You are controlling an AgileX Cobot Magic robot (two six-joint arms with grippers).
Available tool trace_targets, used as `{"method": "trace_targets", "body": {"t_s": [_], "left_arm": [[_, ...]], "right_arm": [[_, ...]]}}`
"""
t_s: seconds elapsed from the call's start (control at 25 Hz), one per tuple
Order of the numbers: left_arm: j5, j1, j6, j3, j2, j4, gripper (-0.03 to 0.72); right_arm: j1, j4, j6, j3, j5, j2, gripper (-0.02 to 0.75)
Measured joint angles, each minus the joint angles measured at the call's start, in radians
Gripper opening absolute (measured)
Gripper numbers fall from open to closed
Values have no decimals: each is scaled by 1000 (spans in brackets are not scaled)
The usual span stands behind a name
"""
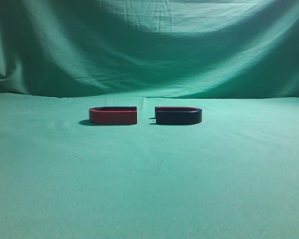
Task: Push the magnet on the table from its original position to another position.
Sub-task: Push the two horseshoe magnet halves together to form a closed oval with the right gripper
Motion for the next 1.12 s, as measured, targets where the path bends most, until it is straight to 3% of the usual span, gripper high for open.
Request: {"method": "trace_targets", "body": {"t_s": [0.24, 0.56, 0.76, 1.12], "left_arm": [[0, 0, 0, 0, 0, 0, 372], [0, 0, 0, 0, 0, 0, 372], [0, 0, 0, 0, 0, 0, 372], [0, 0, 0, 0, 0, 0, 372]], "right_arm": [[0, -6, 4, 2, -59, 0, 0], [0, -6, 39, 2, -682, 0, 0], [0, -6, 59, -157, -478, 60, 0], [0, 75, 18, -519, 25, 501, 0]]}}
